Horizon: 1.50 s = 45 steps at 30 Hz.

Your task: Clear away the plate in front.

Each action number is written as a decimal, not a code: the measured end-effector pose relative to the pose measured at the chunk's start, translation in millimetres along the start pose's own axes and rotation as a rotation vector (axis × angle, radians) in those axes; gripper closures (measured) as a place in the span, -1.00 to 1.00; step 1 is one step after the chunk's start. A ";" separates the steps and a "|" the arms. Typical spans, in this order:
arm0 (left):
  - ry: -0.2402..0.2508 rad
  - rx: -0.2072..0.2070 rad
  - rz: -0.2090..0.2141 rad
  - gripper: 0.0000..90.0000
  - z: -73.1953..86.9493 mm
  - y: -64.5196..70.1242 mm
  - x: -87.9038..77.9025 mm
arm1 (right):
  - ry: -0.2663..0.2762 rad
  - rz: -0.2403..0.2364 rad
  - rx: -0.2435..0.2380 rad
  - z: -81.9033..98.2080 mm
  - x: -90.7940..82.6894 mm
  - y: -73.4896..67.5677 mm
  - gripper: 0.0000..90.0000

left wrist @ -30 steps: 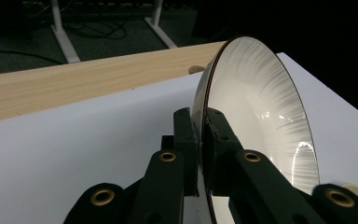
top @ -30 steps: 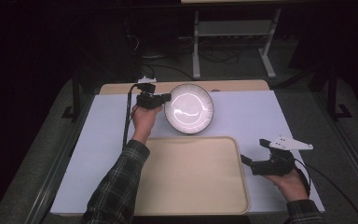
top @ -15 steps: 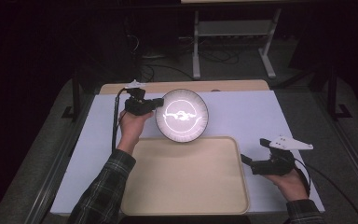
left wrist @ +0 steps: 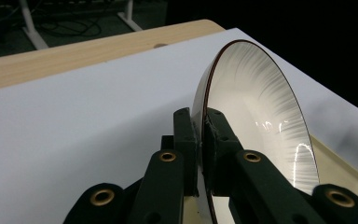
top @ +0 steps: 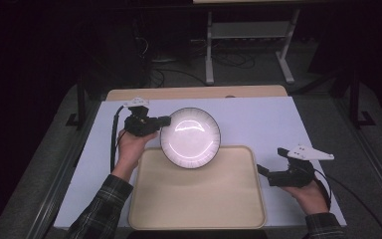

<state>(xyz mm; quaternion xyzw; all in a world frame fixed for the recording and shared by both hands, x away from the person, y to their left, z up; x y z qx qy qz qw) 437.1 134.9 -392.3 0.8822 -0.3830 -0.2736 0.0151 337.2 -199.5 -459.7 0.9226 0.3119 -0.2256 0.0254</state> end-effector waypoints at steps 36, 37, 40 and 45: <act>-0.136 0.058 0.141 0.87 71.4 45.3 -11.8 | -0.015 0.005 -0.011 4.2 -1.4 -1.6 -0.95; -0.138 0.059 0.146 0.87 71.8 45.0 -11.8 | -0.016 0.005 -0.012 4.3 -1.3 -1.6 -0.95; -0.138 0.072 0.140 0.88 73.7 43.8 -10.0 | -0.017 0.007 -0.014 4.4 -1.0 -1.8 -0.94; -0.150 0.087 0.132 0.89 77.9 40.7 -6.5 | -0.022 0.006 -0.021 5.1 -0.2 -3.1 -0.89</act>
Point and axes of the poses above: each handheld gripper's, and its own axes: x roughly forward along the jaws, z roughly out of its underside, y roughly to its right, the point moved 9 cm from there along x, roughly forward along the jaws, and after that the axes turned 2 degrees about y, right-handed, at the moved point
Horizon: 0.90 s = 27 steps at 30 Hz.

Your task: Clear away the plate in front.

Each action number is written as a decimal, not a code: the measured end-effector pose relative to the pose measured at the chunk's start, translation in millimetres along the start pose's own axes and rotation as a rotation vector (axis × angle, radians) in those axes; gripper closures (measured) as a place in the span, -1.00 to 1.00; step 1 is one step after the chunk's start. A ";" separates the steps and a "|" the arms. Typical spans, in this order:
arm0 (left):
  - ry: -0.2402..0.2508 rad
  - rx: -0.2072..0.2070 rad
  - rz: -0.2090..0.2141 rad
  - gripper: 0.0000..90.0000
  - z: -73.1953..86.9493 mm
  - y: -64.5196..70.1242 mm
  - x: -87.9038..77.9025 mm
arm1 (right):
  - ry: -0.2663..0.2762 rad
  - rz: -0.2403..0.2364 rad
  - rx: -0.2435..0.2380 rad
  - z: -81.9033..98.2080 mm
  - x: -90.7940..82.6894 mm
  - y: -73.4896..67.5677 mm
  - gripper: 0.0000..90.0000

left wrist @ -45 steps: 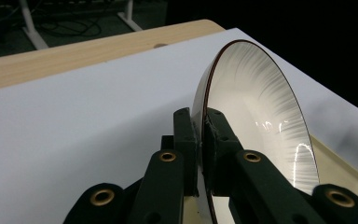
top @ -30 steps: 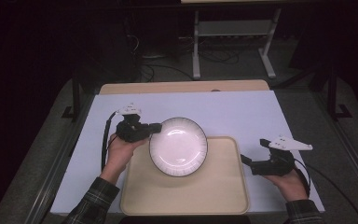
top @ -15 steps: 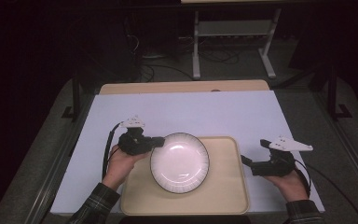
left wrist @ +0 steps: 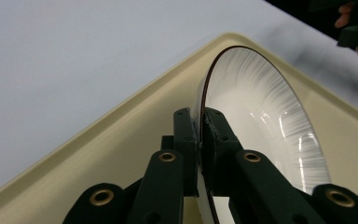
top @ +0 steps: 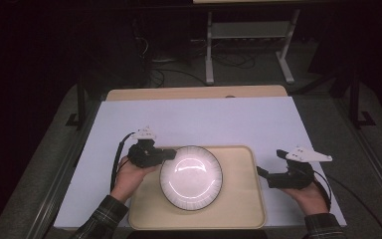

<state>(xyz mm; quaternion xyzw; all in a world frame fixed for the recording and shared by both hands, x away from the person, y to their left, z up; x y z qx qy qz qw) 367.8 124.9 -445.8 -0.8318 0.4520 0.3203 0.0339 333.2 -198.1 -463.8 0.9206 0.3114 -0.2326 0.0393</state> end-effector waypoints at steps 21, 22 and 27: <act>-0.057 -0.017 -0.017 0.91 13.9 -18.5 14.5 | -0.004 0.001 0.000 0.8 1.0 -0.1 -0.87; -0.068 -0.014 -0.019 0.91 15.8 -19.4 15.9 | -0.004 0.001 0.000 0.8 1.0 -0.1 -0.87; -0.102 -0.017 -0.031 0.89 23.2 -24.6 21.0 | -0.005 0.001 -0.002 1.0 1.2 -0.1 -0.87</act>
Point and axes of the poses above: each handheld gripper's, and its own axes: x roughly forward along the jaws, z roughly out of its underside, y roughly to its right, the point moved 9 cm from there along x, roughly forward along the jaws, and after that the axes turned 2 degrees about y, right-handed, at the moved point
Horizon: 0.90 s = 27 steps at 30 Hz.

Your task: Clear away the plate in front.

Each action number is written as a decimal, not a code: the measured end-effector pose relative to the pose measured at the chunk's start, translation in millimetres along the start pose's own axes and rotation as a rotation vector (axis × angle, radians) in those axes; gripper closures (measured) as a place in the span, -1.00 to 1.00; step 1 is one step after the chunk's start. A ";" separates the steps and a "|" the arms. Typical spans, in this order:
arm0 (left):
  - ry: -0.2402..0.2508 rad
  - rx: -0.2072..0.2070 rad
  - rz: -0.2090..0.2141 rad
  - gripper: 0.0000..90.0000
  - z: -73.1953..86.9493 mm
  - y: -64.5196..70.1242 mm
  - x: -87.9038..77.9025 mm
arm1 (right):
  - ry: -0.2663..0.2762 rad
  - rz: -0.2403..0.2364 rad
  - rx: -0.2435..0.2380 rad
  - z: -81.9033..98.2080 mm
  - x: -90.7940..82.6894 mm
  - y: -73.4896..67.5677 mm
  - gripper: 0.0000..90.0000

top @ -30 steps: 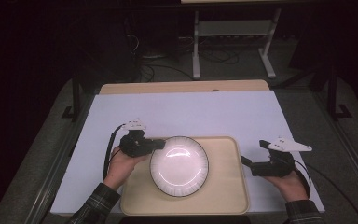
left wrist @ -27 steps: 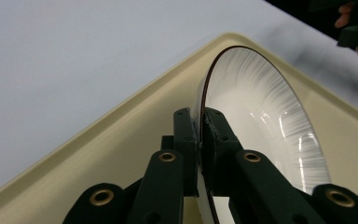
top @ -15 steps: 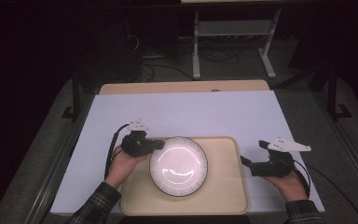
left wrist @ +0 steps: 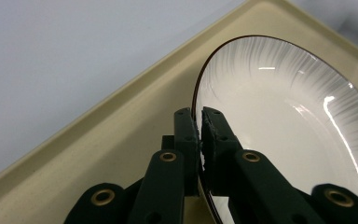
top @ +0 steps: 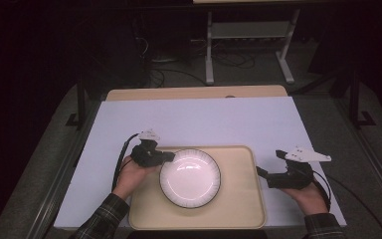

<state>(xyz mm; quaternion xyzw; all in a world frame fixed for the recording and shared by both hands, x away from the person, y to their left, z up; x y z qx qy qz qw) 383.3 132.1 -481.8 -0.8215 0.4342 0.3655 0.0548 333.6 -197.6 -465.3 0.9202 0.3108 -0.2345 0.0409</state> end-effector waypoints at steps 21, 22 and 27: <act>-0.066 0.056 -0.046 0.63 10.6 -3.7 8.4 | 0.001 -0.004 0.004 0.9 -0.3 1.7 -0.87; -0.076 0.067 -0.052 0.63 11.4 -4.2 8.3 | 0.000 -0.005 0.006 1.3 -0.4 1.7 -0.87; -0.083 0.078 -0.068 0.02 10.6 -4.7 7.9 | 0.010 -0.011 0.015 2.2 -2.9 2.9 -0.87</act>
Point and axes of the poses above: each handheld gripper's, and its own axes: x roughly forward along the jaws, z roughly out of its underside, y roughly to its right, the point moved 9 cm from there along x, roughly forward along the jaws, and after that the axes turned 2 degrees about y, right-handed, at the moved point
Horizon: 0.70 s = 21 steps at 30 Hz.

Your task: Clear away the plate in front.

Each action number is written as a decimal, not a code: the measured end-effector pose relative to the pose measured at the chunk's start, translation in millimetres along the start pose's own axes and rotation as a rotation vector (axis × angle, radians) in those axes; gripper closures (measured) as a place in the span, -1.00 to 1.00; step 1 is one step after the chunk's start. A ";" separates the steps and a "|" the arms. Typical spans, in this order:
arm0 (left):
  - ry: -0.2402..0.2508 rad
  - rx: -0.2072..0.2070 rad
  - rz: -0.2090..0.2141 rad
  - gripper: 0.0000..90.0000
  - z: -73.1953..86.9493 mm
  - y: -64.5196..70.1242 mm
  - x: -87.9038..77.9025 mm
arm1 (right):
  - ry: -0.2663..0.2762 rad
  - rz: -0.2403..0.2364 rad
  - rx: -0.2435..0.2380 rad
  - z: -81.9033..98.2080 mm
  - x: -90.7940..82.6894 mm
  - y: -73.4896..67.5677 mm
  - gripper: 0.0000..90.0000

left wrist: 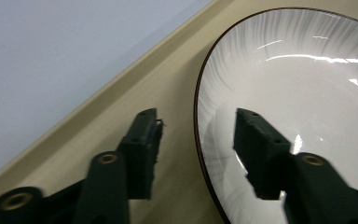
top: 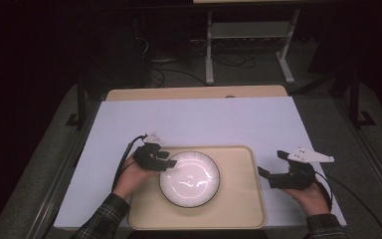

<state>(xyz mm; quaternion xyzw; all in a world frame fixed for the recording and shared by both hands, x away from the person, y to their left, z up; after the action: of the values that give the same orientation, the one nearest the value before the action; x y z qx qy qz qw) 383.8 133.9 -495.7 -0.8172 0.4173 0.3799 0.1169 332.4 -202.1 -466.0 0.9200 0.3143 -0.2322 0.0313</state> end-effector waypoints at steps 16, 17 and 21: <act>0.019 0.015 0.011 -0.93 -3.1 1.1 -4.7 | 0.003 -0.005 -0.003 -0.9 -0.5 -1.9 -0.87; 0.026 0.014 0.014 -0.93 -4.0 1.0 -6.8 | 0.001 -0.005 -0.007 -0.7 -0.4 -2.0 -0.87; 0.054 0.005 0.022 -0.93 -7.1 2.1 -14.3 | 0.000 -0.006 -0.010 -0.4 -0.8 -2.6 -0.87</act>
<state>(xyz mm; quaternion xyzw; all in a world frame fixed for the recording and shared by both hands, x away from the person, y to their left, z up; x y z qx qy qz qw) 380.7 137.5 -480.3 -0.8222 0.4304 0.3578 0.1036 330.5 -200.4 -465.1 0.9188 0.3181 -0.2309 0.0353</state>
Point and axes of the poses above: each handheld gripper's, and its own axes: x roughly forward along the jaws, z roughly out of its underside, y roughly to its right, the point moved 9 cm from there along x, roughly forward along the jaws, and after that the axes turned 2 degrees about y, right-handed, at the moved point
